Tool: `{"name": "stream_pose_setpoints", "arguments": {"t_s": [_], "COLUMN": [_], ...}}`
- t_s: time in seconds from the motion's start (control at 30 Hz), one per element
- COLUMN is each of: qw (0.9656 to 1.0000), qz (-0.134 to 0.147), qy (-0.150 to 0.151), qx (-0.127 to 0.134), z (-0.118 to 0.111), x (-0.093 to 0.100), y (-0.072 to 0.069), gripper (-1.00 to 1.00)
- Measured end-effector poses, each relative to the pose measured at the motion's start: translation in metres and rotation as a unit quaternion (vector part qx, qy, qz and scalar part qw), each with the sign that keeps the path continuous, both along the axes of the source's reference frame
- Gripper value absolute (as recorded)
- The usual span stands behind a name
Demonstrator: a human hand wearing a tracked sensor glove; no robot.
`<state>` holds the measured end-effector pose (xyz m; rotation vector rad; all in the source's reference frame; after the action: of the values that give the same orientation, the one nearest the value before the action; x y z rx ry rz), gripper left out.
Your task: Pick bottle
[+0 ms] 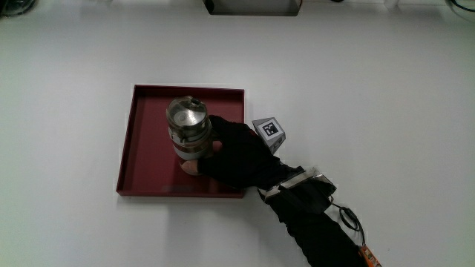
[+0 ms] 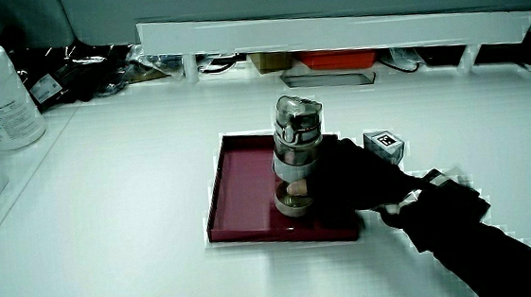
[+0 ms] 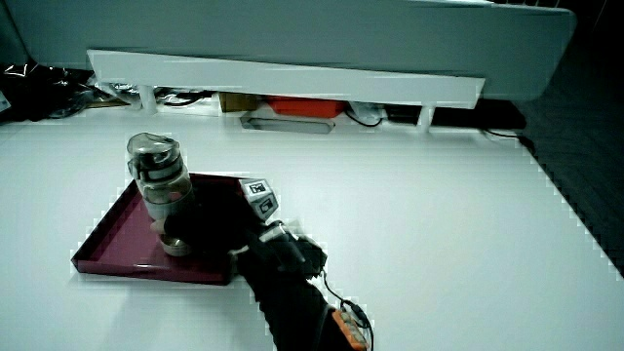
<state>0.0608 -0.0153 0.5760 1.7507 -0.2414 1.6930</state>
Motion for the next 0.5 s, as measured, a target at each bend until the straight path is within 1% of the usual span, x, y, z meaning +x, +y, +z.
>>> {"name": "stream_pose_setpoints", "arguments": {"t_s": [0.03, 0.07, 0.1, 0.13, 0.17, 0.2, 0.23, 0.27, 0.37, 0.43, 0.5], "qw": [1.0000, 1.0000, 1.0000, 1.0000, 0.9999, 0.9999, 0.9998, 0.9996, 0.9994, 0.9985, 0.9986], "qz": [-0.001, 0.001, 0.003, 0.002, 0.006, 0.008, 0.009, 0.010, 0.008, 0.012, 0.015], "qy": [0.005, 0.002, 0.001, 0.000, -0.012, -0.009, -0.017, -0.021, -0.022, -0.046, -0.042], "qx": [-0.002, 0.005, 0.001, 0.005, 0.008, 0.010, 0.008, 0.016, 0.025, 0.025, 0.027], "z": [-0.001, -0.001, -0.001, -0.002, -0.004, -0.004, -0.008, -0.011, -0.025, -0.035, -0.044], "x": [0.001, 0.001, 0.002, 0.003, 0.004, 0.006, 0.007, 0.009, 0.015, 0.020, 0.028], "y": [0.000, 0.000, 0.000, -0.001, -0.002, -0.003, -0.005, -0.007, -0.012, -0.015, -0.018], "gripper": [0.96, 1.00, 1.00, 1.00, 1.00, 1.00, 1.00, 1.00, 1.00, 1.00, 1.00]}}
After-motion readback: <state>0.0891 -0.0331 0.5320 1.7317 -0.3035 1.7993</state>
